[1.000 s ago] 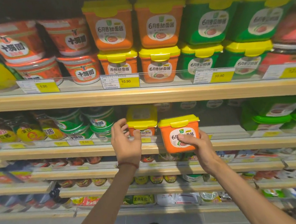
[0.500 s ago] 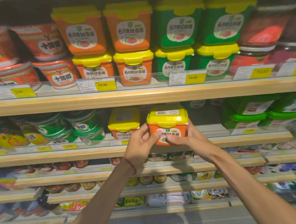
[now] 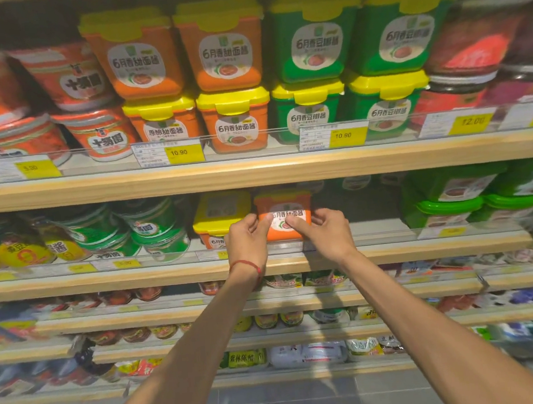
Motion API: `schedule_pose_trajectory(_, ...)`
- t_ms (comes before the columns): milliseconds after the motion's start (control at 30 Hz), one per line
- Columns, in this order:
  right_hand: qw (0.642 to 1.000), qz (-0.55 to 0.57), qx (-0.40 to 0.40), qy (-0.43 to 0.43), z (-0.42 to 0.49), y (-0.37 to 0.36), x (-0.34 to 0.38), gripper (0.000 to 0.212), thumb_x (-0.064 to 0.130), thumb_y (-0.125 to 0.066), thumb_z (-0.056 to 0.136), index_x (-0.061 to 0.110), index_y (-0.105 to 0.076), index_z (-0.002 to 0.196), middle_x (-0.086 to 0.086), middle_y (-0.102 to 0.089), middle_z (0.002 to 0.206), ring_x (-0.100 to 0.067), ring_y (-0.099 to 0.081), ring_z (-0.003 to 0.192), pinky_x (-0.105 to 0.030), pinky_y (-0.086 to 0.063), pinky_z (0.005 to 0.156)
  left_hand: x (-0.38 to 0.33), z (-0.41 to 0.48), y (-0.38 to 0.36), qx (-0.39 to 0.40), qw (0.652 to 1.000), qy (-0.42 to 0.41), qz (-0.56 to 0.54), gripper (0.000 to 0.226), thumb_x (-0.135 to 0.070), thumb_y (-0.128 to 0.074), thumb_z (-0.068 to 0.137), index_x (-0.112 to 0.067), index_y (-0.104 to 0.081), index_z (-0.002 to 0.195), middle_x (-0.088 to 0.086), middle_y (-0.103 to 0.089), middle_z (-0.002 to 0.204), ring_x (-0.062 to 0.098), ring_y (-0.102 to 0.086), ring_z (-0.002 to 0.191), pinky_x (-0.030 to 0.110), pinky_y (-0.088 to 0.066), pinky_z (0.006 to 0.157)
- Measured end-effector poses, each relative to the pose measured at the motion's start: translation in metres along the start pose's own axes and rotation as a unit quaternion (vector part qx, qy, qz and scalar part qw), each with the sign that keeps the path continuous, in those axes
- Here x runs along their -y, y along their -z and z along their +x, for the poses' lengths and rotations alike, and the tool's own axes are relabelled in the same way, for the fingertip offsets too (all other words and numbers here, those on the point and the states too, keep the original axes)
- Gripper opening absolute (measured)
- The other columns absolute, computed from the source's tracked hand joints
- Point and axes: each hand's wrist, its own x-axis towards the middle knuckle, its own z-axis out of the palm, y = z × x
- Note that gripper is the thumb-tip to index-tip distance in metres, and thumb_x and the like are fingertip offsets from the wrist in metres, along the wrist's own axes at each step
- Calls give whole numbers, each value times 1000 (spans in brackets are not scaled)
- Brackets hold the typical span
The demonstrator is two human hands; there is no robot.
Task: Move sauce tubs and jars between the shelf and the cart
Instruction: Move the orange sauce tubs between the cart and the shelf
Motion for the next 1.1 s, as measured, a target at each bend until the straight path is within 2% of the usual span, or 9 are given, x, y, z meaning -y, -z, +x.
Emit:
schedule_pose_trajectory(67, 1000, -12, -10, -7, 5, -2, 0, 43, 52, -87, 78, 13, -82, 94, 5, -82, 88, -12, -79, 87, -45, -62, 90, -4, 3, 0, -28, 998, 8, 53, 48, -35, -69, 94, -8, -47, 62, 3, -52, 59, 15, -40, 60, 34, -35, 60)
schedule_pose_trajectory(200, 998, -64, -1, 1, 15, -5, 1, 67, 73, -80, 63, 15, -79, 95, 3, -81, 86, -18, -77, 84, -47, -64, 82, -2, 5, 1, -37, 997, 3, 72, 41, -33, -72, 93, 1, -60, 73, 14, -69, 73, 17, -53, 68, 36, -48, 68)
schedule_pose_trajectory(367, 994, -104, 26, -16, 10, -14, 9, 37, 39, -78, 94, 14, -50, 89, -10, -65, 99, -24, -64, 89, -41, -54, 74, 3, 5, 1, -29, 999, 4, 42, 14, -14, -77, 89, -3, -69, 89, -15, -65, 80, -13, -60, 80, 12, -49, 78)
schedule_pose_trajectory(500, 992, -123, 0, -17, 12, -21, 5, 39, 34, -77, 95, 17, -44, 84, -2, -55, 92, -13, -52, 76, -25, -39, 57, 1, 6, 3, -59, 997, -6, 43, 16, -9, -80, 86, 2, -69, 91, -5, -68, 90, 0, -64, 85, 18, -53, 86)
schedule_pose_trajectory(667, 994, -102, -29, -17, 6, -33, 2, 48, 31, -94, 75, 9, -61, 103, -3, -75, 102, -19, -74, 91, -39, -63, 80, 6, 3, 6, -77, 995, 7, 60, 31, -4, -80, 84, 4, -72, 112, 4, -73, 106, 11, -68, 99, 25, -53, 93)
schedule_pose_trajectory(767, 985, -170, -42, -7, 1, -35, 3, 49, 38, -93, 76, 14, -57, 100, -1, -74, 102, -21, -71, 91, -44, -60, 80, 10, -2, 9, -92, 993, 22, 67, 44, -10, -82, 84, 0, -69, 124, 10, -74, 116, 13, -68, 105, 25, -53, 94)
schedule_pose_trajectory(833, 976, -213, -37, -8, -2, -34, 3, 43, 40, -87, 83, 19, -55, 101, -2, -73, 105, -26, -69, 96, -44, -57, 82, 12, -5, 13, -94, 993, 27, 70, 40, -16, -84, 83, -2, -73, 119, 10, -76, 110, 14, -71, 102, 28, -56, 93)
schedule_pose_trajectory(967, 968, -248, 16, -25, -7, -32, 10, 38, 40, -74, 94, 17, -53, 117, -5, -67, 117, -29, -61, 111, -46, -53, 94, 7, -13, 21, -105, 987, 19, 120, 32, -36, -81, 84, -14, -78, 106, -1, -79, 93, 14, -72, 92, 32, -58, 86)
schedule_pose_trajectory(1100, 969, -237, 59, -26, -21, -21, 20, 32, 32, -67, 97, 24, -55, 125, 2, -63, 119, -21, -58, 108, -39, -52, 92, -2, -21, 30, -86, 985, 53, 143, 29, -40, -70, 90, -22, -73, 113, -9, -75, 99, 15, -68, 99, 28, -51, 86)
